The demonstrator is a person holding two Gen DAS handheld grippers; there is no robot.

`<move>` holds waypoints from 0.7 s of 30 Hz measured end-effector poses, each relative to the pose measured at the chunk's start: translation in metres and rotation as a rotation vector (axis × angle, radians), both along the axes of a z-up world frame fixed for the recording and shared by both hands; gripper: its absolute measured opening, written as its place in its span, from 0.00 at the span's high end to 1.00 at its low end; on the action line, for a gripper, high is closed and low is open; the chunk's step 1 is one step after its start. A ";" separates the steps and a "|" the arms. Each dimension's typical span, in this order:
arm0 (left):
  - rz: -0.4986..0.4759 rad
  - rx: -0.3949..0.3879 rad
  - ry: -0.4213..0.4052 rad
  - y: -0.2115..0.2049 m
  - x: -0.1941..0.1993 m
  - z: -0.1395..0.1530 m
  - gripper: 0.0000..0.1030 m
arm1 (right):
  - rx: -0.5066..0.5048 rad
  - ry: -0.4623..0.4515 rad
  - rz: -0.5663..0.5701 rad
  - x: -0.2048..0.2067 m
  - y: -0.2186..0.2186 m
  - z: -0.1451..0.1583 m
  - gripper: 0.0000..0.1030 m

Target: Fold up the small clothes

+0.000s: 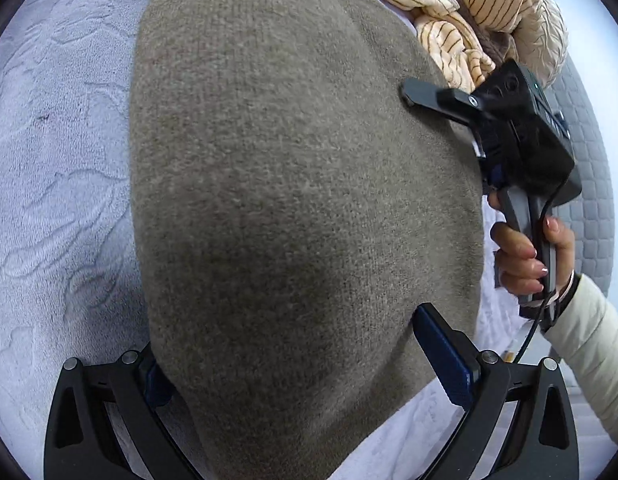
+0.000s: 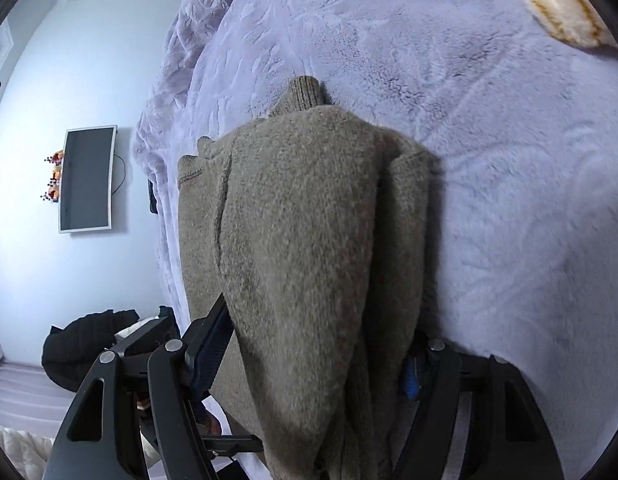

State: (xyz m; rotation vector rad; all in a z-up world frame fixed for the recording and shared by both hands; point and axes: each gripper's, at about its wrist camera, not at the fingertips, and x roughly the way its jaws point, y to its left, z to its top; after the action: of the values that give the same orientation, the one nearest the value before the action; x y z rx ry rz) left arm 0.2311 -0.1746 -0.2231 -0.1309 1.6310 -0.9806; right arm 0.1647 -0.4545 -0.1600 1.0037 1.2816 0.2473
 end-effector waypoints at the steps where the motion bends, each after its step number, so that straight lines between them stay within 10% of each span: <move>1: 0.004 0.007 -0.005 0.000 -0.001 0.000 0.02 | 0.003 0.011 0.000 0.002 0.001 -0.004 0.28; 13: 0.083 -0.032 -0.062 0.035 -0.002 0.026 0.47 | -0.007 0.010 -0.078 -0.008 0.003 0.011 0.53; 21: 0.096 -0.098 -0.073 0.054 -0.001 0.061 0.48 | 0.041 -0.046 -0.103 -0.018 0.020 0.045 0.53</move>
State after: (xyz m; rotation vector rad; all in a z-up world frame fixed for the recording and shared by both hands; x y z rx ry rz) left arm 0.2305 -0.1205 -0.1623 -0.2352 1.4967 -0.9802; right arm 0.1469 -0.4349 -0.1147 1.0897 1.1833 0.2172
